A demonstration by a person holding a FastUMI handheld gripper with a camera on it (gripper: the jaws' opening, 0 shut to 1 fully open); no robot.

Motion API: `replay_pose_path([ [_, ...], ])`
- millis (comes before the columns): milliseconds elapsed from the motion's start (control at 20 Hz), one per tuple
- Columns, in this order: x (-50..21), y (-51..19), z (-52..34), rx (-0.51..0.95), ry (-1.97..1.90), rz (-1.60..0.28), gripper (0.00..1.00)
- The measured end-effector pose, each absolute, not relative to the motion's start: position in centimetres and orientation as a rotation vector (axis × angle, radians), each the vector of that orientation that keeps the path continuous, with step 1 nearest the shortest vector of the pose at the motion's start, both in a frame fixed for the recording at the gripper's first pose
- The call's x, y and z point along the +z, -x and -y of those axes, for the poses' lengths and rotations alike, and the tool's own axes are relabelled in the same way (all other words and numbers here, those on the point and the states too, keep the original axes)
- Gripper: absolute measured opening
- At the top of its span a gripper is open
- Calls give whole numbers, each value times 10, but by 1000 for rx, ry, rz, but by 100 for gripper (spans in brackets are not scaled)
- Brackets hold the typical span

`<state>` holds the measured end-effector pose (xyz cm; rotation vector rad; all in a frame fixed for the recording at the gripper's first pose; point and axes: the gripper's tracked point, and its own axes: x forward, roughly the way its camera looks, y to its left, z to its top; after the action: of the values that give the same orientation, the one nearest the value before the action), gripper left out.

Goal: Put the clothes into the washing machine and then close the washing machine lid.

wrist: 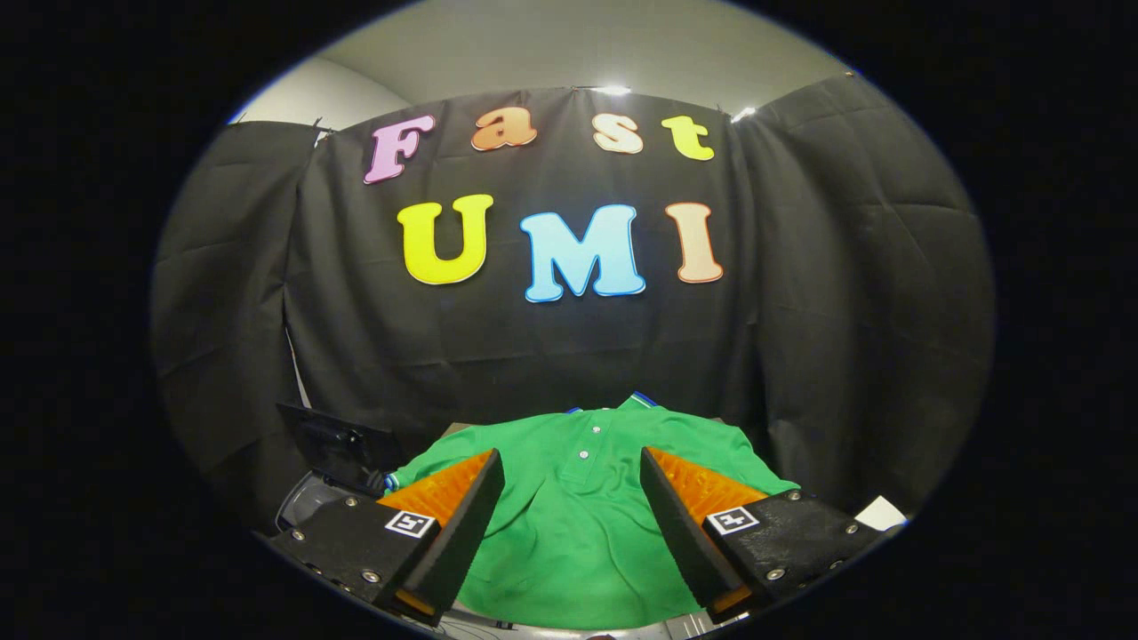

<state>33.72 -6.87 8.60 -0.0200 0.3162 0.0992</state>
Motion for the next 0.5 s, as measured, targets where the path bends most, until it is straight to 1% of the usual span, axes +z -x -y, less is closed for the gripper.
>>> replay_pose_path([
  [150,80,-356,66,129,-17,-371,95],
  [400,70,-389,80,110,-51,-445,95],
  [500,58,-398,79,113,-73,-502,95],
])
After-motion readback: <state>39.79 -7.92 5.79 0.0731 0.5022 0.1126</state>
